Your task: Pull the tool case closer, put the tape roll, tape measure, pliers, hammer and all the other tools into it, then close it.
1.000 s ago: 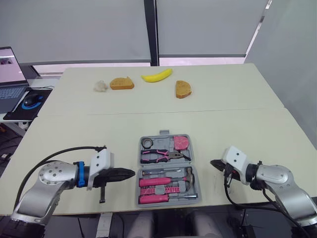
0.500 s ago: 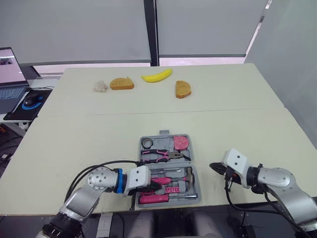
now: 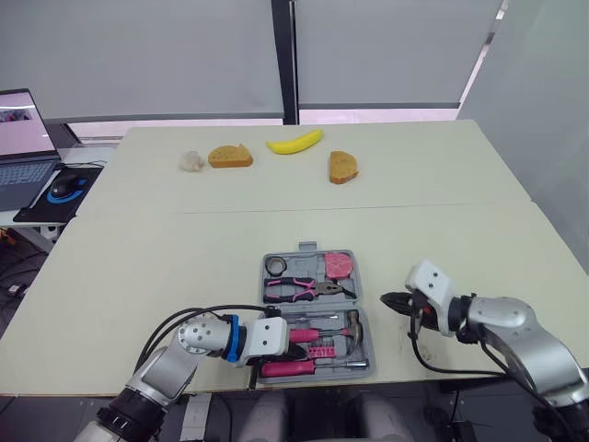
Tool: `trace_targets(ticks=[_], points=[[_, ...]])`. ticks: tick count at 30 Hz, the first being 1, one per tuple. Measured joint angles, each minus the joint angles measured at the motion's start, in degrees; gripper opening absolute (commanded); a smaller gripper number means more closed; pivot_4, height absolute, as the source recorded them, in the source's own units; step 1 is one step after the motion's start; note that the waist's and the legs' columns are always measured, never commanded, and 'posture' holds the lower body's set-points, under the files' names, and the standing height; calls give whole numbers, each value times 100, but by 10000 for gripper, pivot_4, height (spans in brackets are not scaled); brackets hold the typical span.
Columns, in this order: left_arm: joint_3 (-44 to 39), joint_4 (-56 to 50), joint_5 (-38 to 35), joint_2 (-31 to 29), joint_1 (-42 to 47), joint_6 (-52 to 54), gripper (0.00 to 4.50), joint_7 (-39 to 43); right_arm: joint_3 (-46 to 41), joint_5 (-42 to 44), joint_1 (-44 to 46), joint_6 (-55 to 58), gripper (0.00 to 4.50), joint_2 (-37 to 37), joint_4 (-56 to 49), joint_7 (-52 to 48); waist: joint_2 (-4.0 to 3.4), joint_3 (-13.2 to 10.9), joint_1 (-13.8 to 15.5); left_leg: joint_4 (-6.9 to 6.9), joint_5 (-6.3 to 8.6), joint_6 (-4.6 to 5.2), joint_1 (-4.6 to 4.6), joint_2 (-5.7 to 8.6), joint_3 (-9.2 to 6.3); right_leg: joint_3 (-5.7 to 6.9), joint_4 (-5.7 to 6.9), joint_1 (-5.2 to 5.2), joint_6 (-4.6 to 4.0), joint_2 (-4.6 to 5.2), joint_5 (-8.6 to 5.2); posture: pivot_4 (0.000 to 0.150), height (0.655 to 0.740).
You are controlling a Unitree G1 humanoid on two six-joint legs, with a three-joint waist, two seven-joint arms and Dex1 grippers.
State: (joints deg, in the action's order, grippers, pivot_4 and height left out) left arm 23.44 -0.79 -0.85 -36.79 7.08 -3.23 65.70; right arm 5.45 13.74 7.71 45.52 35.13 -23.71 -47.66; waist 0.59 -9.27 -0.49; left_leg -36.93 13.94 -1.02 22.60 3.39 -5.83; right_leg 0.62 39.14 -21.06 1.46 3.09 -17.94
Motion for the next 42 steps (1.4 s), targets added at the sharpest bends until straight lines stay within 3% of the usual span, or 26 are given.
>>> trace_targets(ticks=[7, 15, 30, 42], points=[[129, -89, 52, -7, 154, 212, 0, 76, -194, 611, 1932, 2018, 22071, -488, 1209, 432, -3, 3, 32, 4, 0, 0, 4, 3, -5, 3, -1, -5, -1, 1, 1, 1500, 7400], [136, -100, 52, -58, 166, 254, 0, 123, -72, 340, 2619, 2111, 44826, -1266, 2744, 1253, -5, 4, -12, 6, 0, 0, 5, 2, -1, -1, 5, -12, -2, 1, 2, 1500, 7400], [218, -98, 72, -136, 303, 407, 0, 252, -87, 544, 3293, 2060, 44826, -1863, 4616, 1012, -8, 6, -93, 4, 0, 1, -4, 3, 0, -3, 24, -11, -2, 0, 1, 1500, 7400], [261, -162, 89, -422, 247, 331, 0, 386, 274, 396, 3830, 805, 44826, -2064, 6265, -365, -13, 22, -275, 19, 0, 1, -28, -7, 7, -10, 39, -13, -11, -8, -5, 1500, 7400]])
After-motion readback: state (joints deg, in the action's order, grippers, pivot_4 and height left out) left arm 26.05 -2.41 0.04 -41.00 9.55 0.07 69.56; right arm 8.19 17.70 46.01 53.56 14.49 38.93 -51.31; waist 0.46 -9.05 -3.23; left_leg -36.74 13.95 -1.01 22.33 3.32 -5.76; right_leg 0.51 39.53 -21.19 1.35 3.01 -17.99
